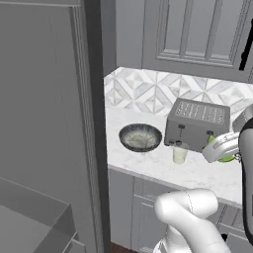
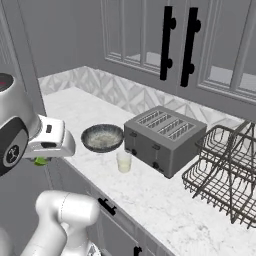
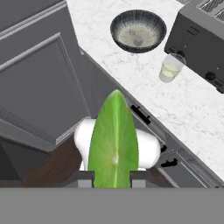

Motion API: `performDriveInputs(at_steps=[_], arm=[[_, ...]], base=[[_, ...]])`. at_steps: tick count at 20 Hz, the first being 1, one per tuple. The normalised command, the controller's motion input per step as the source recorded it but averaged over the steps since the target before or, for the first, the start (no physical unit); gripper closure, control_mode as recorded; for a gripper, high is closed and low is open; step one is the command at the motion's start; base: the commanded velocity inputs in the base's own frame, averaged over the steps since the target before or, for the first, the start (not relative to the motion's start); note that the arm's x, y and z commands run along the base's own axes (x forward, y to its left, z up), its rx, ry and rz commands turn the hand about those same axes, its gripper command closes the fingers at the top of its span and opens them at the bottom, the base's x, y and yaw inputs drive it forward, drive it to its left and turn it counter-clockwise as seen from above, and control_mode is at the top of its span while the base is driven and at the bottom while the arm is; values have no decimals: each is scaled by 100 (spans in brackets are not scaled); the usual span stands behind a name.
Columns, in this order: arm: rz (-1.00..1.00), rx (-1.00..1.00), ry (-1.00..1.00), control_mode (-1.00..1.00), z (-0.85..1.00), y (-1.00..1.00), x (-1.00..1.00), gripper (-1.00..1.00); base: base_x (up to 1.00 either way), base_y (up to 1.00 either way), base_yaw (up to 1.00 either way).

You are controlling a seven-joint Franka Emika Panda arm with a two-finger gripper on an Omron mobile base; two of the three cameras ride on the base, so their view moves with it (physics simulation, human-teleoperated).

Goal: Grab a lemon wedge from the fridge and one ice cube from the ice bowl, and put them in the glass of lemonade.

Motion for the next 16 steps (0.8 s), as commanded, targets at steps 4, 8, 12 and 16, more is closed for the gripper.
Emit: performDriveInputs(at_steps=[4, 8, 12, 16], arm=[[0, 0, 0, 100, 0, 0, 0, 100], [0, 0, 0, 100, 0, 0, 0, 100], [0, 0, 0, 100, 0, 0, 0, 100], [0, 0, 0, 100, 0, 0, 0, 100]], base=[[29, -62, -41], [10, -23, -7], [0, 0, 0], [9, 0, 0]])
